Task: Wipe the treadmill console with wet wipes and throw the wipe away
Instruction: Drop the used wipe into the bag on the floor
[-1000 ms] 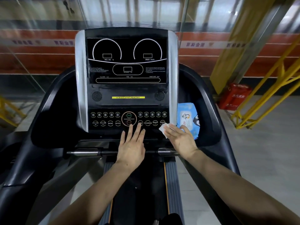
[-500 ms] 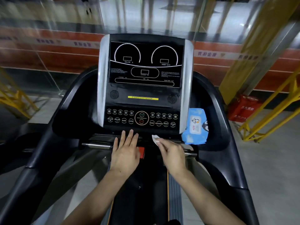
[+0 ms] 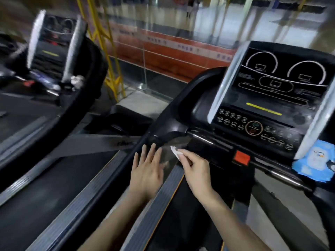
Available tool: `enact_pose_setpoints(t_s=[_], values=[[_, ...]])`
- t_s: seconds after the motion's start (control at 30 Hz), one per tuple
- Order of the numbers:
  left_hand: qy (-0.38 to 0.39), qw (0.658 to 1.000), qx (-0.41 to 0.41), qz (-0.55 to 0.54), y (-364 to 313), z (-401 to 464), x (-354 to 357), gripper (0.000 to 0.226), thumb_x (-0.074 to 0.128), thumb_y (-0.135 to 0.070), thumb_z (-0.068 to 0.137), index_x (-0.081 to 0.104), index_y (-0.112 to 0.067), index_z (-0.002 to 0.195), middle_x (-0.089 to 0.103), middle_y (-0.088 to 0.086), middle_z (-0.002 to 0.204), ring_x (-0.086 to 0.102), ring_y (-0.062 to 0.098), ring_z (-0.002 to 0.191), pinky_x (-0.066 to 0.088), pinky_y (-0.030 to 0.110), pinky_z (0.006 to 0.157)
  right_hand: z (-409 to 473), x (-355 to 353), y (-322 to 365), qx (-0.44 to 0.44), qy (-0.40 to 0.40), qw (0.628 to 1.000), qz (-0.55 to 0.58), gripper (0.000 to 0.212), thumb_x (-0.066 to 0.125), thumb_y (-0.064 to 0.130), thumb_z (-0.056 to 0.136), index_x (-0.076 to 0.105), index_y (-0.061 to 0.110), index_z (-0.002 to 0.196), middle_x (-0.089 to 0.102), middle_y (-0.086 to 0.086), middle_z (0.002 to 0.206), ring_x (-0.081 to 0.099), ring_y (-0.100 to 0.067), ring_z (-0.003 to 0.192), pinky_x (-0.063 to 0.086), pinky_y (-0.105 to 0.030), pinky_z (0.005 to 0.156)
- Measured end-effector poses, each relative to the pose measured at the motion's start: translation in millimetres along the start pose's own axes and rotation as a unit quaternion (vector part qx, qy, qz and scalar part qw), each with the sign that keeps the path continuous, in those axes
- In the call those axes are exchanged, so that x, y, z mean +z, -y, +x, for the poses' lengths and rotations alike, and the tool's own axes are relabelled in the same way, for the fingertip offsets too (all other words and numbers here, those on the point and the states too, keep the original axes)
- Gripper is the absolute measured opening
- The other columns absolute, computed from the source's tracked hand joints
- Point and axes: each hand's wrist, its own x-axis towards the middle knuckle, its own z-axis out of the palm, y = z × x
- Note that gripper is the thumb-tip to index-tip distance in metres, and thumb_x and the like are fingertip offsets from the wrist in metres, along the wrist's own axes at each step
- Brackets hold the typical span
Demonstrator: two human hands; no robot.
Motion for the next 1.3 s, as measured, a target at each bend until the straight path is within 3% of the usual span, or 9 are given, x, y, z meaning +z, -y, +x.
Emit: enact_pose_setpoints(t_s=[0.1, 0.23, 0.33, 0.47, 0.6, 0.8, 1.0, 1.13, 1.3], values=[[-0.005, 0.998, -0.051, 0.033, 55, -41, -19, 0.060, 0.032, -0.035, 0.100, 0.042, -0.017, 0.156, 0.032, 0.006, 0.168, 0.023, 0.034, 0.157, 0.026, 0.057, 0.124, -22, 51, 34, -0.005, 0.046, 0.998, 0.038, 0.021, 0.066, 0.023, 0.102, 0.079, 0.022, 0.119, 0.078, 0.017, 0.111, 0.070, 0.004, 0.106, 0.056, -0.022, 0.092], [0.006, 0.990, -0.134, 0.049, 109, -96, -43, 0.060, 0.047, -0.031, 0.104, 0.032, -0.019, 0.161, 0.022, 0.005, 0.172, 0.012, 0.034, 0.160, 0.018, 0.056, 0.127, -46, 113, 69, -0.039, 0.119, 0.991, 0.053, 0.021, 0.069, 0.015, 0.100, 0.080, 0.020, 0.117, 0.078, 0.015, 0.111, 0.070, 0.004, 0.103, 0.056, -0.022, 0.090], [-0.014, 0.977, -0.203, 0.060, 139, -140, -58, 0.063, 0.056, -0.030, 0.099, 0.038, -0.017, 0.158, 0.030, 0.007, 0.169, 0.020, 0.037, 0.158, 0.025, 0.058, 0.125, -61, 155, 95, -0.077, 0.180, 0.979, 0.058, 0.021, 0.070, 0.014, 0.099, 0.080, 0.021, 0.115, 0.078, 0.014, 0.112, 0.070, 0.004, 0.103, 0.054, -0.016, 0.090], [-0.030, 0.947, -0.313, 0.066, 165, -200, -68, 0.062, 0.052, -0.027, 0.098, 0.039, -0.020, 0.157, 0.034, 0.005, 0.168, 0.025, 0.036, 0.156, 0.026, 0.057, 0.125, -87, 205, 124, -0.121, 0.274, 0.950, 0.090, 0.020, 0.070, 0.010, 0.098, 0.081, 0.019, 0.112, 0.079, 0.014, 0.110, 0.070, 0.005, 0.103, 0.054, -0.016, 0.091], [-0.037, 0.910, -0.407, 0.072, 174, -268, -79, 0.059, 0.036, -0.034, 0.098, 0.044, -0.018, 0.154, 0.040, 0.007, 0.164, 0.035, 0.037, 0.152, 0.036, 0.058, 0.119, -130, 245, 150, -0.110, 0.374, 0.913, 0.120, 0.018, 0.073, 0.013, 0.096, 0.082, 0.024, 0.106, 0.073, 0.032, 0.098, 0.069, 0.010, 0.096, 0.048, -0.008, 0.085], [-0.038, 0.851, -0.517, 0.079, 183, -373, -85, 0.060, 0.043, -0.034, 0.103, 0.031, -0.021, 0.161, 0.027, 0.005, 0.170, 0.021, 0.034, 0.158, 0.023, 0.055, 0.126, -216, 285, 182, -0.151, 0.473, 0.858, 0.130, 0.014, 0.074, 0.015, 0.095, 0.083, 0.021, 0.105, 0.078, 0.015, 0.092, 0.068, 0.001, 0.083, 0.043, -0.003, 0.075], [-0.049, 0.824, -0.559, 0.072, 204, -455, -86, 0.064, 0.042, -0.035, 0.104, 0.023, -0.022, 0.163, 0.020, 0.004, 0.173, 0.015, 0.031, 0.160, 0.016, 0.051, 0.128, -289, 305, 204, -0.158, 0.529, 0.825, 0.120, 0.014, 0.075, 0.020, 0.095, 0.083, 0.024, 0.106, 0.073, 0.027, 0.096, 0.065, 0.015, 0.088, 0.045, -0.005, 0.079], [-0.034, 0.823, -0.564, 0.054, 241, -509, -86, 0.064, 0.040, -0.036, 0.105, 0.019, -0.022, 0.164, 0.014, 0.002, 0.174, 0.009, 0.029, 0.161, 0.011, 0.049, 0.129, -339, 328, 221, -0.158, 0.539, 0.818, 0.125, 0.015, 0.072, 0.019, 0.097, 0.082, 0.025, 0.105, 0.076, 0.021, 0.097, 0.068, 0.005, 0.093, 0.047, -0.010, 0.080], [0.015, 0.830, -0.557, 0.021, 303, -591, -81, 0.065, 0.043, -0.036, 0.104, 0.019, -0.023, 0.164, 0.014, 0.002, 0.174, 0.009, 0.031, 0.160, 0.014, 0.051, 0.129, -414, 367, 229, -0.102, 0.566, 0.815, 0.077, 0.015, 0.071, 0.020, 0.097, 0.082, 0.031, 0.103, 0.072, 0.015, 0.093, 0.068, -0.007, 0.091, 0.055, -0.030, 0.081]])
